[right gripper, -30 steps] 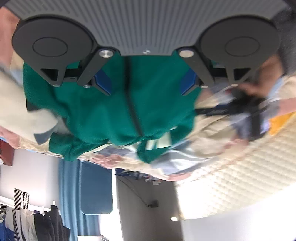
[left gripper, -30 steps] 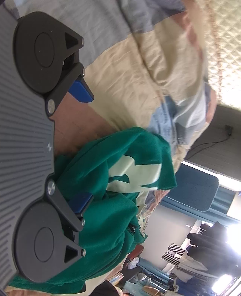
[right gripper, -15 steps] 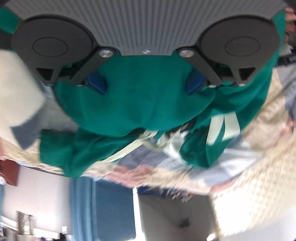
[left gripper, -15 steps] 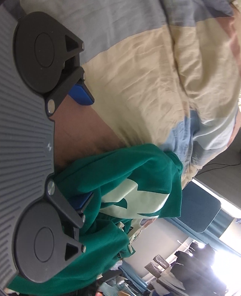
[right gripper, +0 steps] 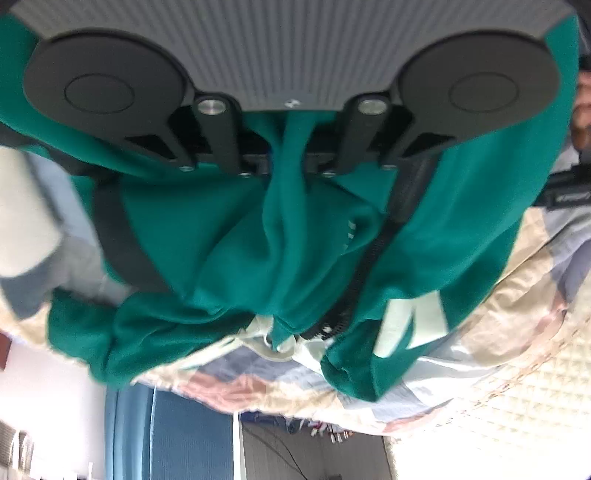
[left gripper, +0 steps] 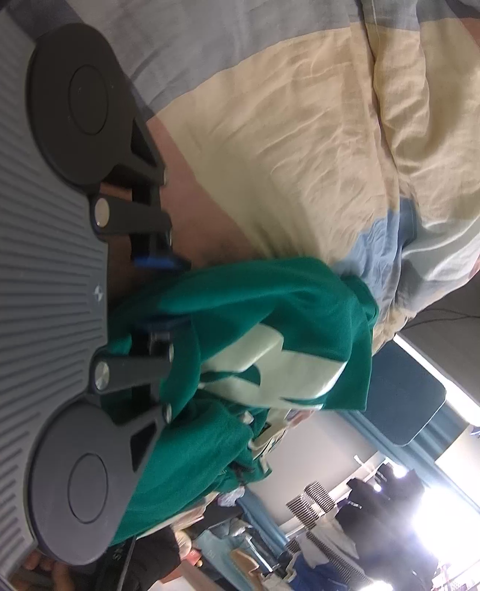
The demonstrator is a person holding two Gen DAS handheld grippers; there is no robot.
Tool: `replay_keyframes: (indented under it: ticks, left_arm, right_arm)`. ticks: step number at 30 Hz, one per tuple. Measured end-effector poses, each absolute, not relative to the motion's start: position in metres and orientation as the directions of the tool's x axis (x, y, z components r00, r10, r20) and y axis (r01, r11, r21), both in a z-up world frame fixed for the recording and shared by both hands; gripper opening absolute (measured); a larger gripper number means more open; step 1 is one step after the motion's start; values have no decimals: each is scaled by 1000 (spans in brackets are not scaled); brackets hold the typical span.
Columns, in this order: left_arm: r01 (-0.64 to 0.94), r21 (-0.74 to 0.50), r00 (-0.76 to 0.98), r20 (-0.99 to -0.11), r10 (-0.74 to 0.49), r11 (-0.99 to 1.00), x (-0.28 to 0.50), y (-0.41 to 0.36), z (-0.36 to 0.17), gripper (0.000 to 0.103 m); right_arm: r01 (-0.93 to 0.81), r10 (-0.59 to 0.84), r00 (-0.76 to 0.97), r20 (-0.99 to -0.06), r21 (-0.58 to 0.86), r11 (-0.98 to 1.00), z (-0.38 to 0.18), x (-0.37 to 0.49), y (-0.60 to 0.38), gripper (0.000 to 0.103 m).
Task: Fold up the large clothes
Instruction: 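Close the left gripper on the printed hoodie edge while the right gripper holds fabric, then lift the hoodie high with both grippers and shake it out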
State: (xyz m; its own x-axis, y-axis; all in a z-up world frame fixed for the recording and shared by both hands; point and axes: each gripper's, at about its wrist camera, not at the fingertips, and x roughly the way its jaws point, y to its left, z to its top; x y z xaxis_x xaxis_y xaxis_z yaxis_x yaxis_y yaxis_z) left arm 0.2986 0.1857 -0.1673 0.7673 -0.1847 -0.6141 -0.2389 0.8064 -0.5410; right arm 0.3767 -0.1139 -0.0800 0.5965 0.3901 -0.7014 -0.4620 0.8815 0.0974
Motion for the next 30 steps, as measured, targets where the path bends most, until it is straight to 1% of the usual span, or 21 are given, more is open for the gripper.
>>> replay_keyframes:
  ticks: [1,4,8,11,14,17,19,24,30]
  left_arm:
    - [-237,-540,770,-612,-183,808,296,186,-165,14]
    - [-245,-555,787,-592,-171,795,283,190,-153,8]
    - [-239,-590,823,-544,-161,771,255,199,-131,7]
    - [-246,-581,841,-527,-127,776,230,205,-117,4]
    - [-267,-553,851,-520,-76,789,201,210,-106,4]
    - [-293,-574,851,-522,-65,765,178,219,-101,4]
    - [-324,-568,850,-525,-30,756,166,223,-97,4]
    - [-377,-549,840,-542,26,746,148,231,-88,4]
    - [-384,-569,842,-540,22,727,146,237,-90,5]
  right_arm:
    - [-466,387,607,-694,83,881,-75,365,-115,9]
    - [-480,381,634,-674,43,876,-59,333,-125,8]
    - [-482,379,656,-652,24,876,-40,289,-139,7]
    - [-495,403,664,-631,33,868,-28,256,-146,7]
    - [-530,429,659,-618,24,848,-21,225,-142,7]
    - [-572,466,637,-614,29,820,-18,196,-139,8]
    - [-606,481,625,-615,7,796,-18,175,-134,8]
    - [-673,520,563,-642,8,739,-28,128,-130,8]
    - [-726,510,501,-699,-18,688,-58,87,-121,8]
